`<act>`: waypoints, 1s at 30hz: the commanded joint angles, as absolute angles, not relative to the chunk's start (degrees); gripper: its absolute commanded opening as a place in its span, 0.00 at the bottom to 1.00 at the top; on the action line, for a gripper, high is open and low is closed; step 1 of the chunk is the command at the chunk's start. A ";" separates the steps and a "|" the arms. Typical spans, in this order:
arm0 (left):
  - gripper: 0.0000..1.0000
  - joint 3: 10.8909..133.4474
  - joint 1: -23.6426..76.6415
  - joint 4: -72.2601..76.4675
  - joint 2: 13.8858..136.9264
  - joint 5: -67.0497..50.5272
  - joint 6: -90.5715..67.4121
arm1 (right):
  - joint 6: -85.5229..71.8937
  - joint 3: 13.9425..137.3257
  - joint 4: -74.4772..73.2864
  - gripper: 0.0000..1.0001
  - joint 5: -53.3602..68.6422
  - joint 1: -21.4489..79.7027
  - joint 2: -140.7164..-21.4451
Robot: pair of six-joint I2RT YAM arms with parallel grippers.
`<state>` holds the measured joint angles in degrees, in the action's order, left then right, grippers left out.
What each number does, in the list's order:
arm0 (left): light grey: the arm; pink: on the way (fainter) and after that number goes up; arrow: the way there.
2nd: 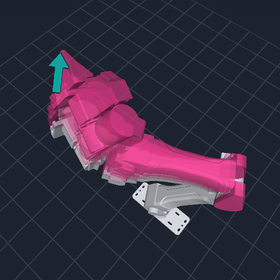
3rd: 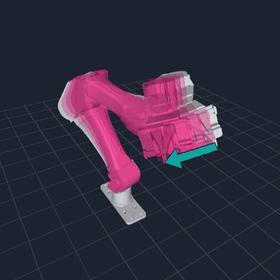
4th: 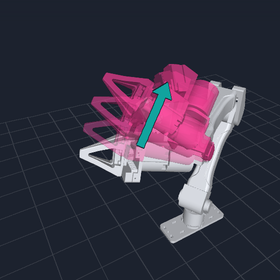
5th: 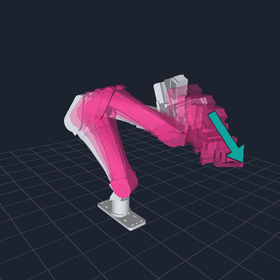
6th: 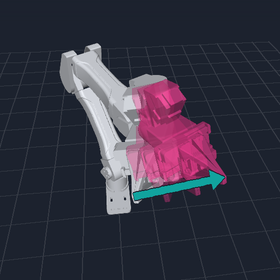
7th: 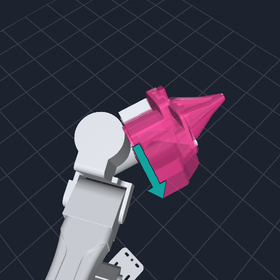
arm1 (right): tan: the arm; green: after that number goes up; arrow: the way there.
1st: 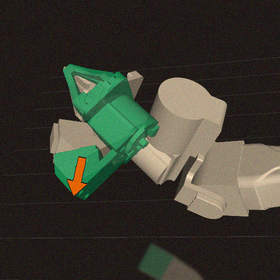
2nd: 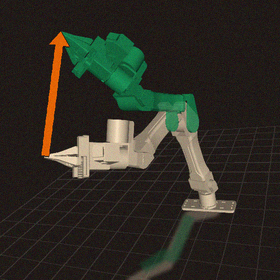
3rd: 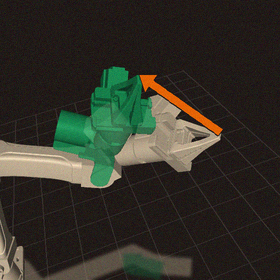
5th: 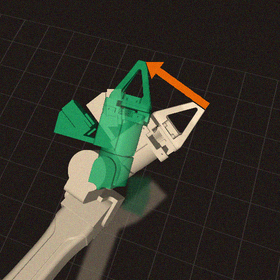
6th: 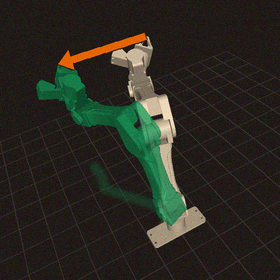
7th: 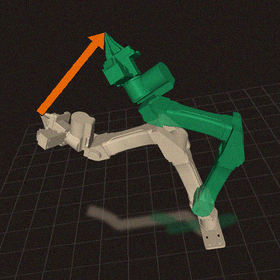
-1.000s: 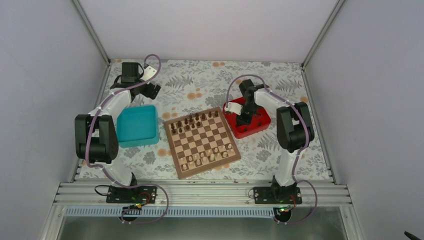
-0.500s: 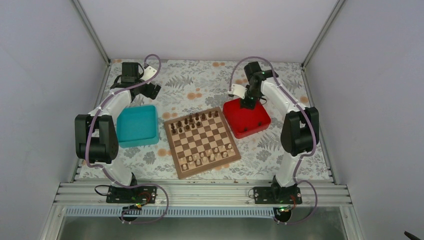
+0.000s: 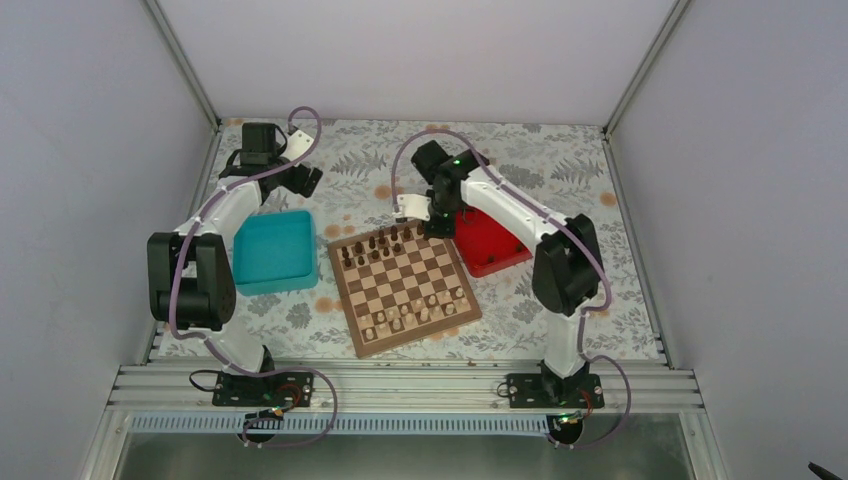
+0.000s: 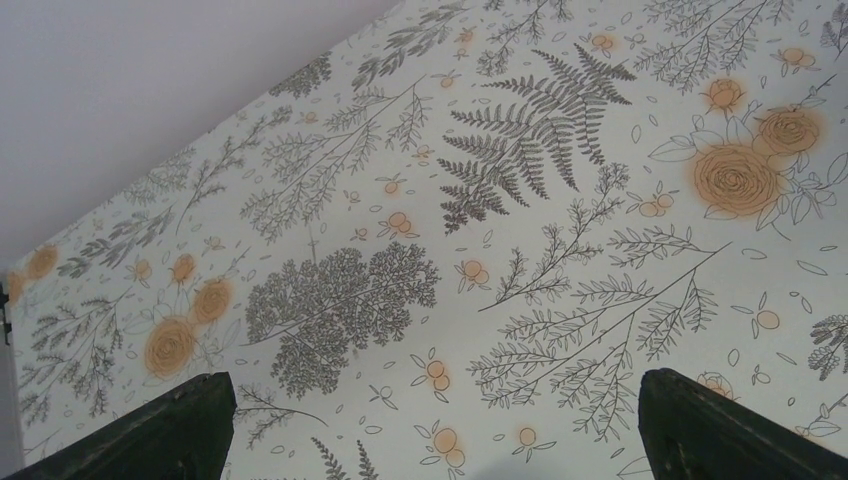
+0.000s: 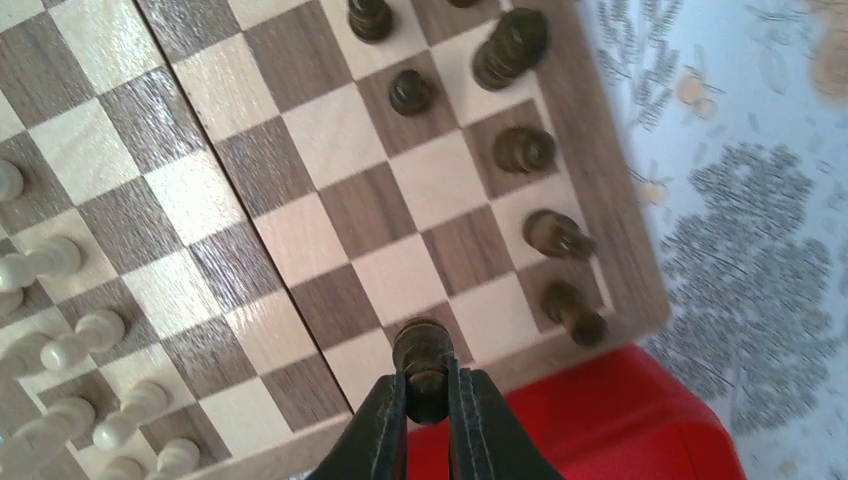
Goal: Set up the chess pieces on the board
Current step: Place the chess piece on the chessboard.
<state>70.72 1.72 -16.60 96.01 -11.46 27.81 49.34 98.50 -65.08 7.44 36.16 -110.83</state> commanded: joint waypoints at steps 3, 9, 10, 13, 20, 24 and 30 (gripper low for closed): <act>1.00 71.69 1.92 -16.25 93.79 -13.16 27.51 | 47.52 101.68 -65.75 0.08 9.31 38.61 -115.75; 1.00 71.63 1.99 -16.14 93.52 -13.38 27.42 | 47.38 103.82 -65.11 0.09 9.68 40.15 -119.85; 1.00 71.59 1.94 -16.13 93.43 -13.48 27.41 | 47.37 104.21 -65.12 0.09 9.60 40.35 -120.48; 1.00 71.44 1.94 -15.99 93.13 -13.79 27.37 | 47.58 105.73 -65.41 0.09 9.68 40.88 -122.18; 1.00 71.22 1.93 -15.84 92.64 -13.89 27.42 | 47.76 109.11 -66.19 0.09 7.77 41.48 -125.85; 1.00 71.17 2.01 -15.89 92.55 -14.18 27.36 | 47.57 110.14 -66.49 0.09 7.00 41.43 -126.91; 1.00 71.02 1.93 -15.70 92.63 -14.33 27.42 | 47.38 110.31 -66.57 0.09 6.18 41.13 -127.75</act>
